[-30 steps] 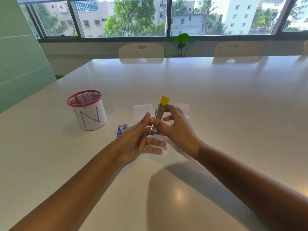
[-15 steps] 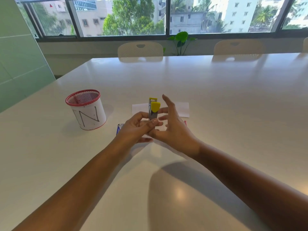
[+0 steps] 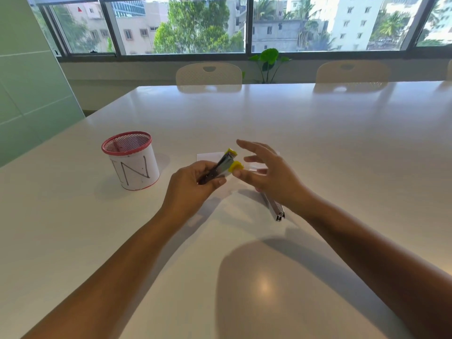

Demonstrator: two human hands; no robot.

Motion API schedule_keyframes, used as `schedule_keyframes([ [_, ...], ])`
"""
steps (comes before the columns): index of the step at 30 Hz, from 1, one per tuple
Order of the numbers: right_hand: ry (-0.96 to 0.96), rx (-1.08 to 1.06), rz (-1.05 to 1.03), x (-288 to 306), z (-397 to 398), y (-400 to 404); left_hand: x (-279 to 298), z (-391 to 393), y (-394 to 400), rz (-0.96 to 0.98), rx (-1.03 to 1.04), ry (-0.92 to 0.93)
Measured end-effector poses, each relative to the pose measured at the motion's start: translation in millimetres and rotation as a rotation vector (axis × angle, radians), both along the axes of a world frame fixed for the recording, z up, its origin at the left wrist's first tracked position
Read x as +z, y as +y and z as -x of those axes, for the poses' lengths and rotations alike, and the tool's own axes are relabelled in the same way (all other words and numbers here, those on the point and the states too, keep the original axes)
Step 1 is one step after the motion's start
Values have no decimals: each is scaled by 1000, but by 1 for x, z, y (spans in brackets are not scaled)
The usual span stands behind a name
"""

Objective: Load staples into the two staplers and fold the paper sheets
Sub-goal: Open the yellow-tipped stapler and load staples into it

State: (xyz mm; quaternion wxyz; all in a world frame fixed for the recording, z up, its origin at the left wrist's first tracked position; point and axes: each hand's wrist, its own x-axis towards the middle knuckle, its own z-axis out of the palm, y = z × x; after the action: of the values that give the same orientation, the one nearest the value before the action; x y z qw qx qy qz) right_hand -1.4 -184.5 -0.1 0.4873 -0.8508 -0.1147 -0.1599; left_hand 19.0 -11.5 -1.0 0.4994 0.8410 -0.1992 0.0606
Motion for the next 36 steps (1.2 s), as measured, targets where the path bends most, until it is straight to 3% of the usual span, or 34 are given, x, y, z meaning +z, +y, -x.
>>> schedule_keyframes([
  [6, -17, 20, 168, 0, -4, -11, -4, -1, 1, -143, 30, -105],
  [13, -35, -41, 230, 3, -3, -10, -5, -3, 2, -165, 28, -125],
  [22, 126, 29, 187, 0, -4, -20, -7, -3, 2, -172, 9, -122],
  [26, 128, -16, 60, 0, -6, -23, -5, -7, 6, -210, 97, -143],
  [31, 84, -178, -136, -1, -12, -24, -3, -8, 9, -356, 225, -219],
  [36, 77, -270, -148, -6, -16, -29, -7, -6, 10, -535, 203, -208],
])
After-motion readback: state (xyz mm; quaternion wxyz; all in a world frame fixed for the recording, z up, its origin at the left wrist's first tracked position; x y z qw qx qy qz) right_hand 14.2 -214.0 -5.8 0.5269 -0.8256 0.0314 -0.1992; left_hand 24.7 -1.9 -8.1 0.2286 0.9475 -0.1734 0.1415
